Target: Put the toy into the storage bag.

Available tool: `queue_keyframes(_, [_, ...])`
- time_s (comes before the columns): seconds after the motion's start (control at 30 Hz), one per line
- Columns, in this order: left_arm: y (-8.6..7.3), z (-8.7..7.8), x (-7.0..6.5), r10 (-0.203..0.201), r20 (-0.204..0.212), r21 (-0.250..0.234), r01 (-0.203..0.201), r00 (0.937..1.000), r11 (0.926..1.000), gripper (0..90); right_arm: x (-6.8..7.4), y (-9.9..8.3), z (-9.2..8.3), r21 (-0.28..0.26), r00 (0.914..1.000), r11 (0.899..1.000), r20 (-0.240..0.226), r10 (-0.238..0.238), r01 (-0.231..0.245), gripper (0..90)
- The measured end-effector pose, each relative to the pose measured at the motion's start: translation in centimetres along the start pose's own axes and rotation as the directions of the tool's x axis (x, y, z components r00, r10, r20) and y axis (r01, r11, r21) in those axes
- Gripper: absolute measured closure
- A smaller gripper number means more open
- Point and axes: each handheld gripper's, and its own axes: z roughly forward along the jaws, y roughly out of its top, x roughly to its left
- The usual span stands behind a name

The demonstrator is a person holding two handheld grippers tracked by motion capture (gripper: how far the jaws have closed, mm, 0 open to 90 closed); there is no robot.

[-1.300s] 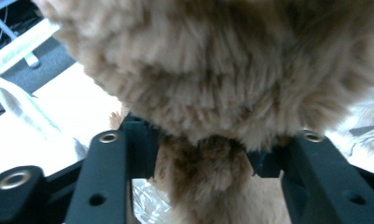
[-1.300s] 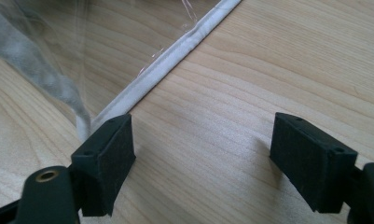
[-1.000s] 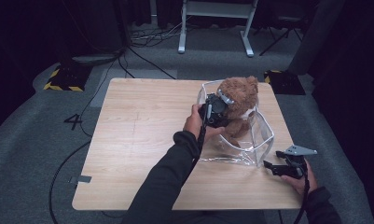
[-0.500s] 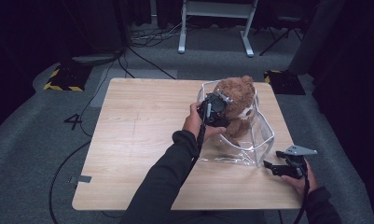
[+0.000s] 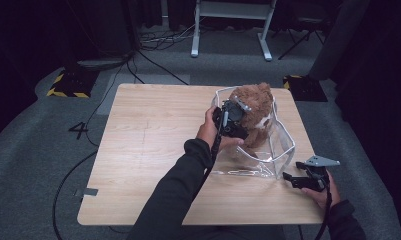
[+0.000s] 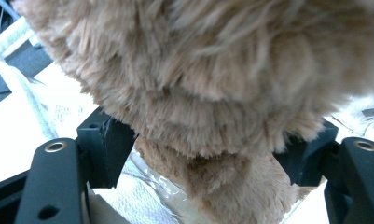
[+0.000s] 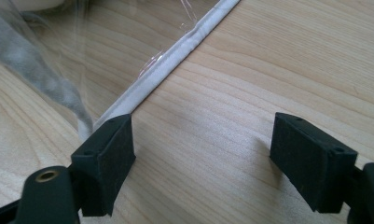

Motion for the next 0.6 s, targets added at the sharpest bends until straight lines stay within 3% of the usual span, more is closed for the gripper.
queue_keyframes(0.2, [0.0,-0.5,0.0,0.026,-0.01,-0.02,-0.026,0.9996,0.9994,25.8,0.0,0.0,0.0,0.0,1.0,1.0,0.0,0.0,0.0,21.7])
queue_keyframes(0.47, [-0.1,-1.7,0.5,0.001,0.006,-0.054,0.0,1.0,0.9985,25.6,0.0,0.0,0.0,0.0,1.0,1.0,0.0,0.0,0.0,21.7])
queue_keyframes(0.53, [-0.1,-2.3,0.7,-0.005,0.023,-0.075,0.007,0.9997,0.9972,24.0,0.0,0.0,0.0,0.0,1.0,1.0,0.0,0.0,0.0,21.7])
queue_keyframes(0.6, [0.0,-3.2,1.0,-0.003,0.074,-0.11,0.011,0.9973,0.9939,22.1,0.0,0.0,0.0,0.0,1.0,1.0,0.0,0.0,0.0,21.7])
